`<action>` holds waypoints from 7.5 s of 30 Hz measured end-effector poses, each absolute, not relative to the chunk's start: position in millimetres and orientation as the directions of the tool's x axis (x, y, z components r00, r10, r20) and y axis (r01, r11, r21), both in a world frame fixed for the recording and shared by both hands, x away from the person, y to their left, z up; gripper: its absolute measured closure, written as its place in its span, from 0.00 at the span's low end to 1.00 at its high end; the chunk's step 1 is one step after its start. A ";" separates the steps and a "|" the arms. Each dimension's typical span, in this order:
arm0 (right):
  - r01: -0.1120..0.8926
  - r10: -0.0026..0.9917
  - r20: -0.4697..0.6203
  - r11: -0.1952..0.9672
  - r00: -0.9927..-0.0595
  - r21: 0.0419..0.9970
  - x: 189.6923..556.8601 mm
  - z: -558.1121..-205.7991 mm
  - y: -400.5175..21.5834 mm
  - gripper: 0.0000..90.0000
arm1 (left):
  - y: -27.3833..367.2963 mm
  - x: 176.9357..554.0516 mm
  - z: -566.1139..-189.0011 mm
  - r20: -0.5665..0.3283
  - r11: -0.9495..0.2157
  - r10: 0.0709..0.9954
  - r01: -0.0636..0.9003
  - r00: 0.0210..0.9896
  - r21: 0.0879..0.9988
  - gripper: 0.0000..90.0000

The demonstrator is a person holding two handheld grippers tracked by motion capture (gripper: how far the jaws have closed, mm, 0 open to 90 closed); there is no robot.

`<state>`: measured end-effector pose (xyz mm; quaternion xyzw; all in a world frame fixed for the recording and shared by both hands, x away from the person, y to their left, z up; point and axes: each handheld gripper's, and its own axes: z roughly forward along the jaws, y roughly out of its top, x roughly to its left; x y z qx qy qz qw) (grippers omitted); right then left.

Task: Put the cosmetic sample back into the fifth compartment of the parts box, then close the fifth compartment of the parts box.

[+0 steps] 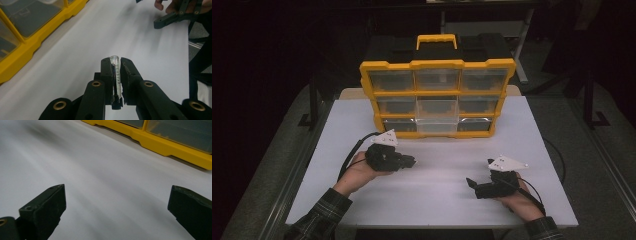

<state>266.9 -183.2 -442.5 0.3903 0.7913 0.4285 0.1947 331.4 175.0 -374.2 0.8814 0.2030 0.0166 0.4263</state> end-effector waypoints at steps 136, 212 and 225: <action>0.458 0.784 0.031 0.330 -0.620 0.825 266.1 -444.1 -184.4 0.01 | 115.4 412.6 -255.1 -0.138 -0.537 0.355 0.323 0.925 0.780 0.99; 0.457 0.786 0.029 0.328 -0.617 0.827 268.8 -445.3 -186.9 0.01 | 104.8 429.3 -286.4 -0.070 -0.490 0.501 0.350 0.862 0.798 1.00; 0.450 0.782 0.018 0.339 -0.622 0.826 268.4 -444.3 -186.9 0.01 | 104.5 431.4 -288.5 -0.042 -0.476 0.533 0.341 0.845 0.811 1.00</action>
